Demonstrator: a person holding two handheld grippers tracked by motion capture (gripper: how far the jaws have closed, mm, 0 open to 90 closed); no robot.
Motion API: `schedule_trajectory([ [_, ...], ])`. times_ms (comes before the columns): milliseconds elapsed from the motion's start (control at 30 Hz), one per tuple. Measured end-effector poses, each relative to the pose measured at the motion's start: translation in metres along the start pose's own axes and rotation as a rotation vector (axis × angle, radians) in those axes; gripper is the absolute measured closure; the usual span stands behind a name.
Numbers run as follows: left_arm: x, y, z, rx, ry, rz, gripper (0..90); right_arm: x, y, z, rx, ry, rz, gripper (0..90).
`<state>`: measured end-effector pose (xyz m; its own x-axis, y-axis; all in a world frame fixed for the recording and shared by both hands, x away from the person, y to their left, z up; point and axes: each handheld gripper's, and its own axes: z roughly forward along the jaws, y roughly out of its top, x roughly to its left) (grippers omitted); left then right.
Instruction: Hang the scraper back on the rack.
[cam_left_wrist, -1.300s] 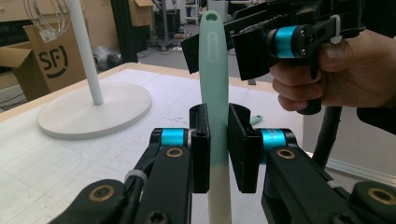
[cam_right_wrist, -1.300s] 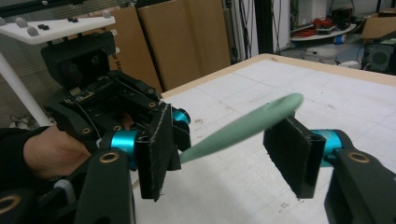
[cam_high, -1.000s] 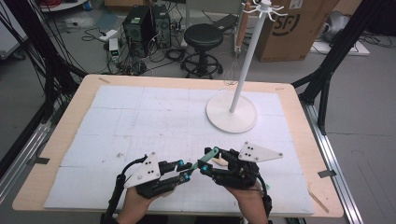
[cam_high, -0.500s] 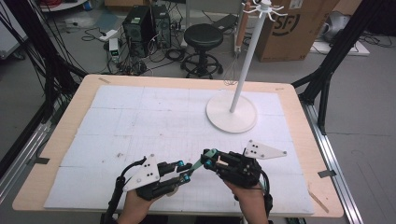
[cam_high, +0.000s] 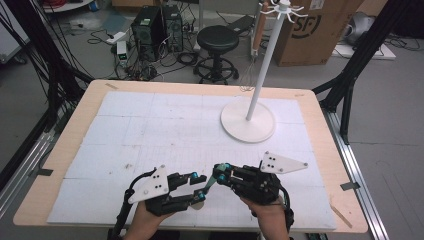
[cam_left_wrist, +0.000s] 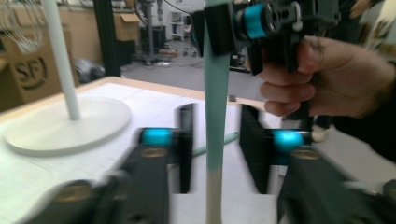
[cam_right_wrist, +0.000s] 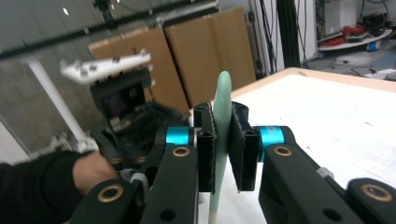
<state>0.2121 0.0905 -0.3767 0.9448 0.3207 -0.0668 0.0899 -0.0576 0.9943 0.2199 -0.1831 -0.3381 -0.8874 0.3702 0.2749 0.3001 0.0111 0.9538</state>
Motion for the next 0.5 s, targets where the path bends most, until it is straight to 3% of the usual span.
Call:
schedule_trajectory([
  [133, 0.006, 0.001, -0.004, 0.023, -0.053, -0.049, 47.7, -0.002, 0.005, -0.003, 0.035, 0.021, -0.01, 82.3],
  [167, 0.007, 0.002, -0.005, 0.03, -0.058, -0.044, 47.0, -0.002, 0.007, -0.004, 0.044, 0.022, -0.021, 82.3],
  [367, 0.008, 0.002, -0.005, 0.061, -0.116, -0.059, 47.7, 0.0, 0.023, -0.007, 0.096, 0.146, -0.104, 82.1],
  [500, 0.005, 0.0, -0.001, 0.102, -0.169, -0.043, 55.3, 0.002, 0.03, -0.003, 0.112, 0.186, -0.133, 82.0],
])
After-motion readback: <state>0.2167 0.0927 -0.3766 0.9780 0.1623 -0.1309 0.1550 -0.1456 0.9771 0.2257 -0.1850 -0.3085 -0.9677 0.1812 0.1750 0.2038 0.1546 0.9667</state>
